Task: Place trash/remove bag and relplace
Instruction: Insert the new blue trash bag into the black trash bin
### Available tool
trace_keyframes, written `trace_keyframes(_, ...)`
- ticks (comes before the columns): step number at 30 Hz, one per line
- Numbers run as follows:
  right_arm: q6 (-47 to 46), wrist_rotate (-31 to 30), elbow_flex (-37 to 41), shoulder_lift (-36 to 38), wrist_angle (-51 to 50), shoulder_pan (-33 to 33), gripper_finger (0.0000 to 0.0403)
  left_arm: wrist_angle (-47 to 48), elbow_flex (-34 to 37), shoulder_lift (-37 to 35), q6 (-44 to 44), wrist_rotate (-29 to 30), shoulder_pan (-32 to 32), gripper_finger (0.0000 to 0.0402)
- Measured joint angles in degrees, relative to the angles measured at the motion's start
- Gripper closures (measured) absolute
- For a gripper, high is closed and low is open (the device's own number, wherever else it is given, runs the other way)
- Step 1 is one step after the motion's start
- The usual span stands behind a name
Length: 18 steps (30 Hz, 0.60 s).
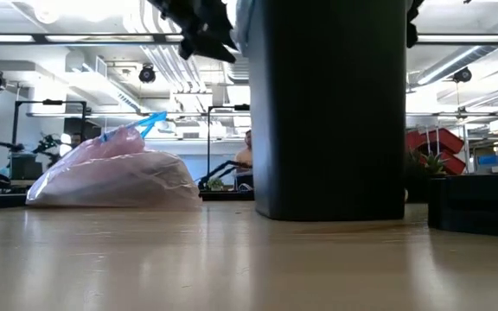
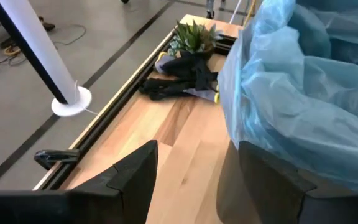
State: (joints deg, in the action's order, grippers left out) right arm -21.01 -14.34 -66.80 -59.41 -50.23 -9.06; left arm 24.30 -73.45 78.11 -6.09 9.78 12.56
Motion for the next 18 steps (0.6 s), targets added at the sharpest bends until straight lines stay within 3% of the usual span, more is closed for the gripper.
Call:
trace_keyframes(8,1.7,1.5,-3.2,4.7,-5.0,0.1,0.0224,2.7,0.0,-3.9,0.6,0.0,-0.2,0.0186)
trace_keyframes(18,2.7,12.7,1.0,4.4,-1.7,2.3,0.0222,1.0,0.1,-3.5,-2.5,-0.3,-2.7,0.0203)
